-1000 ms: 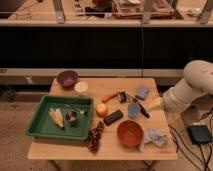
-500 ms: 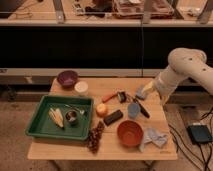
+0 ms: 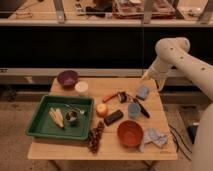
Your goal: Place sponge in paper cup
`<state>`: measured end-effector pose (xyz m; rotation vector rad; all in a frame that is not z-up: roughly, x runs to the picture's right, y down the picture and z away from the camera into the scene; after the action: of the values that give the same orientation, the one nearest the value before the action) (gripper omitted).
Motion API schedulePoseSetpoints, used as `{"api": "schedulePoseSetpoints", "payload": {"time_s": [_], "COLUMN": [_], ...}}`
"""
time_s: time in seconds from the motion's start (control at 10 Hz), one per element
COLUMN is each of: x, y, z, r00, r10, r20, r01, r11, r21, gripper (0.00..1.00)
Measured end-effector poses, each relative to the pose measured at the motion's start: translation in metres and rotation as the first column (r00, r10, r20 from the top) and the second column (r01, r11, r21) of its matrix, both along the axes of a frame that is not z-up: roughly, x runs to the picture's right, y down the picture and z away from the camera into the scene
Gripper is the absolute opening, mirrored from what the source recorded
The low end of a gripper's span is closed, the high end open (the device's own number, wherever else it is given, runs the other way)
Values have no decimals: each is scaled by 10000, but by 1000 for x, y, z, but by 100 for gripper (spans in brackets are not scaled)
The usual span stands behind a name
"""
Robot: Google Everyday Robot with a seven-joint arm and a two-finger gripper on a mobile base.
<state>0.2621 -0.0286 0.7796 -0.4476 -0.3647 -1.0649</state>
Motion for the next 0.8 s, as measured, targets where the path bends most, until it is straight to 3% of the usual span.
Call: {"api": "schedulePoseSetpoints", "payload": {"time_s": [0.4,0.6,0.8], "x": [3,13,17], "y": [1,-3,-12], "z": [2,22,57], "r00": [10000,9983,9965], "r10": [17,96,344], "r20": [-96,-571,-763], "r01": [-17,-77,-285], "r11": [10000,9994,9966], "r21": [4,325,772], "gripper": [65,65,65]}}
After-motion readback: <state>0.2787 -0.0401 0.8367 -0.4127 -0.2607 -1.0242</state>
